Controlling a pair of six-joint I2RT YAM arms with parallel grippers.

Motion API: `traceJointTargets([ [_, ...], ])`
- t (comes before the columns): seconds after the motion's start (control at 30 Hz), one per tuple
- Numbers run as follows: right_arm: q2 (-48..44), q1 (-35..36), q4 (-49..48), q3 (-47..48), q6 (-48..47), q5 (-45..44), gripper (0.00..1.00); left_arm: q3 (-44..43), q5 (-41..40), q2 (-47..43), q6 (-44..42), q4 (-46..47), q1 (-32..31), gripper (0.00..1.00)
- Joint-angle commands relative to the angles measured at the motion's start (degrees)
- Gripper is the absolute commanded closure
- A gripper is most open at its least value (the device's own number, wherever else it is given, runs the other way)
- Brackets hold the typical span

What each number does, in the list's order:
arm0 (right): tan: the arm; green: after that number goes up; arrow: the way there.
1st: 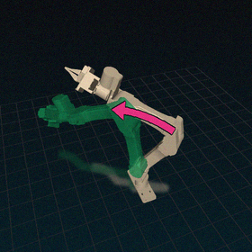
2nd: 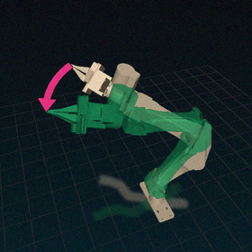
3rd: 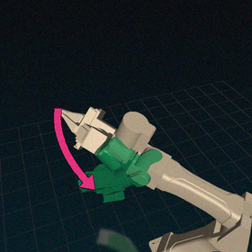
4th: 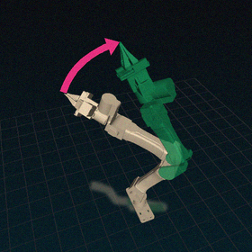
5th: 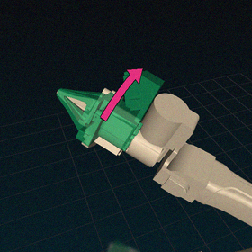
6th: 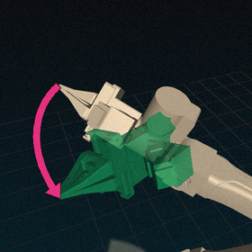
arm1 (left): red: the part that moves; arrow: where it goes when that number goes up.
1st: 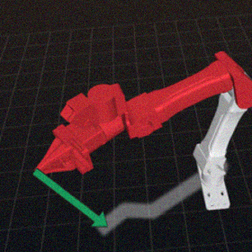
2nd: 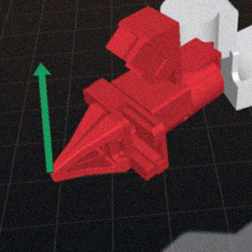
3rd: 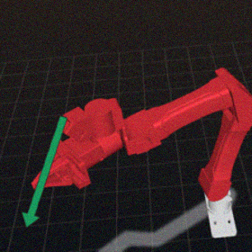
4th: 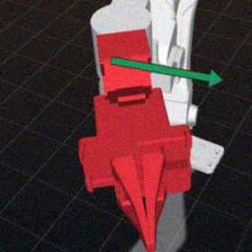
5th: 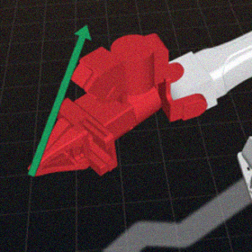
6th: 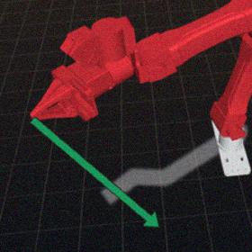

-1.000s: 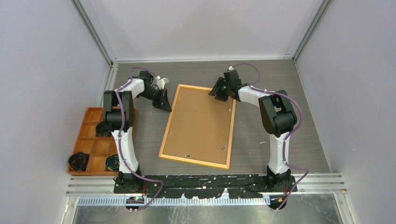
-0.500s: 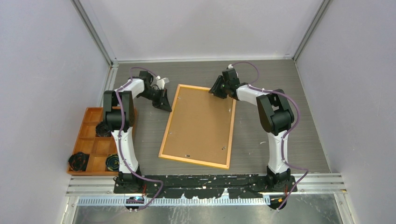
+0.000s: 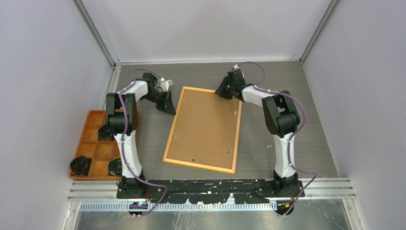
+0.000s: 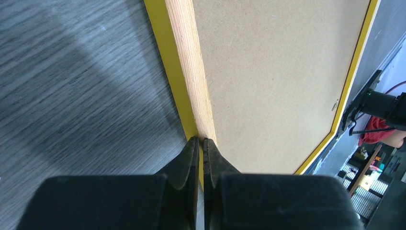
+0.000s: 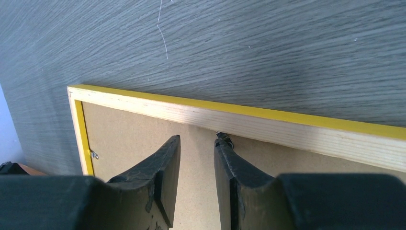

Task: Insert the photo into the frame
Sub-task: Install the photo frame at the center of the board.

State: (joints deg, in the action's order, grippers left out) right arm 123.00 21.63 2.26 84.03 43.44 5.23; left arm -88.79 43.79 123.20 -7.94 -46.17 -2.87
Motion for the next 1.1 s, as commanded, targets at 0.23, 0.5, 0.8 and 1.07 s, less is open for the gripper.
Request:
traceJointTargets([
  [0.23, 1.45, -0.3, -2.04, 2.26, -0.7, -1.85, 0.64, 1.25, -2.04, 2.11, -2.16, 0.9, -0.82, 0.96],
  [0.5, 0.77, -0.44, -4.36, 3.42, 0.5, 2.67, 0.62, 0.94, -2.15, 2.09, -1.81, 0.72, -0.82, 0.96],
  [0.8, -16.82, -2.04, -2.81, -6.28, 1.99, 2.43, 0.05, 1.94, -5.32, -4.1, -2.6, -1.21, -0.52, 0.77],
  [1.07, -30.26, -4.56, 6.96, -22.61, 3.49, -14.96, 0.0, 3.1, -10.34, -9.48, -8.65, -5.77, 0.77, 0.73],
])
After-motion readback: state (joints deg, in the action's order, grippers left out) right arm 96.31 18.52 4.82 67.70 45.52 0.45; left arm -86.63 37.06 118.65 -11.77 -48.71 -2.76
